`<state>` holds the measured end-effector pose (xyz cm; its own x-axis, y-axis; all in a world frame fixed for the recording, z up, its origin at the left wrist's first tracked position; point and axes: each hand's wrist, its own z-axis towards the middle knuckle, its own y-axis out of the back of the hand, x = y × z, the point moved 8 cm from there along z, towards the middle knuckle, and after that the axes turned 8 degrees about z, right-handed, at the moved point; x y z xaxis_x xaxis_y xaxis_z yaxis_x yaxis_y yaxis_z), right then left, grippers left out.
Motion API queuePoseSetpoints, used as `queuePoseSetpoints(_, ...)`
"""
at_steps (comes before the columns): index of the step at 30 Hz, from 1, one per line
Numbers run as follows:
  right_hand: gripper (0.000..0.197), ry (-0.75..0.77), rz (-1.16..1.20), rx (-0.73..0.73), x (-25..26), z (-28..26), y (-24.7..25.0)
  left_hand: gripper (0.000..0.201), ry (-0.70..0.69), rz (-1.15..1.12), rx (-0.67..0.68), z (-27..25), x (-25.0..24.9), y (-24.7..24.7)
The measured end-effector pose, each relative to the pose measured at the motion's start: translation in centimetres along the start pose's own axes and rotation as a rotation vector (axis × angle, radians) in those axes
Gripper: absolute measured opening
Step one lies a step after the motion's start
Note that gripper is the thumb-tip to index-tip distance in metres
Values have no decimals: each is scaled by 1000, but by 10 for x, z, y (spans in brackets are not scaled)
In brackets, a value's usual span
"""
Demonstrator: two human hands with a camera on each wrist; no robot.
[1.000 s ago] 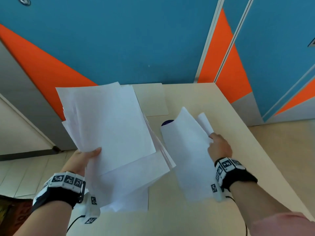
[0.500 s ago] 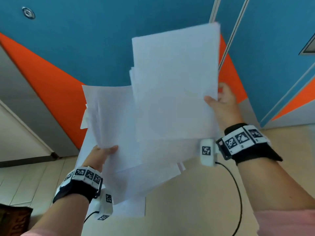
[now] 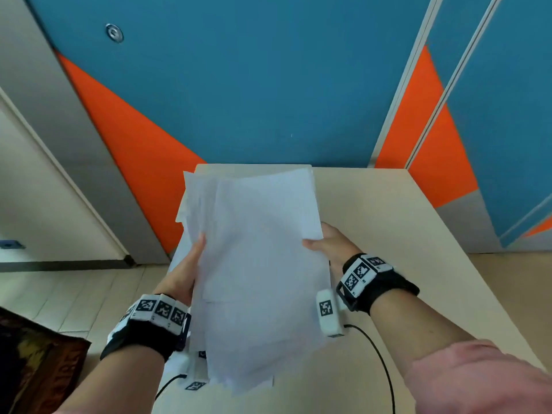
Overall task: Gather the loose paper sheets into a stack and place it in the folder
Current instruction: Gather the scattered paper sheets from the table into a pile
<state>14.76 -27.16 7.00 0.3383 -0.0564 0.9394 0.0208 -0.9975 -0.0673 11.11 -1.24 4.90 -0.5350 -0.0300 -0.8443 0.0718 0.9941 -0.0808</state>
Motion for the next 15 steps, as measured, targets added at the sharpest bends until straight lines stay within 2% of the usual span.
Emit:
queuePoseSetpoints(3, 44, 20, 5, 58, 3, 7, -35, 64, 16, 120, -138, -3, 8, 29)
queuePoseSetpoints(6, 38, -30, -25, 78, 2, 19, -65, 34, -6, 125, -305, -9, 10, 71)
queuePoseSetpoints(7, 38, -63, -31, 24, -2, 25, -66, 31, -10, 121, -351, -13, 11, 86)
queuePoseSetpoints(9, 33, -129, -131, -141, -20, 36, -55, 37, 7, 112, -437, -23, 16, 119)
queuePoseSetpoints(11, 34, -256, -475, -301, -47, 37, -41, 44, 28, 81, -479, -31, 24, 150)
queuePoseSetpoints(13, 67, -444, -730, -388, -85, 28, -39, 55, 48, 42, -507, -39, 34, 176)
queuePoseSetpoints(15, 95, -533, -826, -353, -116, 16, -60, 69, 56, 7, -543, -44, 44, 196)
